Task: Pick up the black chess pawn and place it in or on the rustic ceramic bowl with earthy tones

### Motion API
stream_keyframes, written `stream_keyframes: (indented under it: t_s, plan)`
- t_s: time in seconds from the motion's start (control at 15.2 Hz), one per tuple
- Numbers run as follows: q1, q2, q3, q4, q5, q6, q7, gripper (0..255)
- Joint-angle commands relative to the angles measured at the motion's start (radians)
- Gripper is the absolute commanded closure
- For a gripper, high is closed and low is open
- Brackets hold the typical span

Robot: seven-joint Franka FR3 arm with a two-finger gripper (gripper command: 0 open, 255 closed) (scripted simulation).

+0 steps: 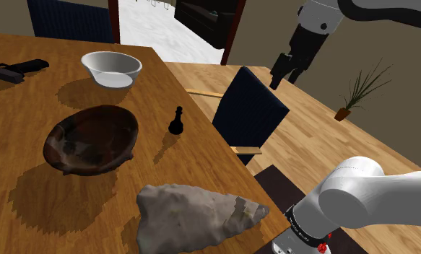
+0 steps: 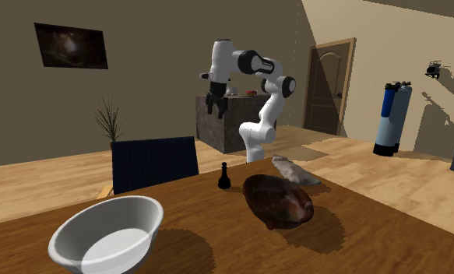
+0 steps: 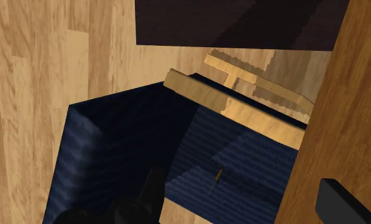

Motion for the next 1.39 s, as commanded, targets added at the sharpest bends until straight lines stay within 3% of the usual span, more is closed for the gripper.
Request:
stream_keyframes:
  t_s: [0.0, 0.73, 1.32]
  plan:
    - [0.000, 0.000, 0.000, 0.000, 0.000, 0.000, 0.000, 0]
    - [0.043, 0.233, 0.184, 0.028, 0.116, 0.193, 0.224, 0]
    - [0.055, 0.503, 0.330, 0.158, 0.123, 0.331, 0.412, 0]
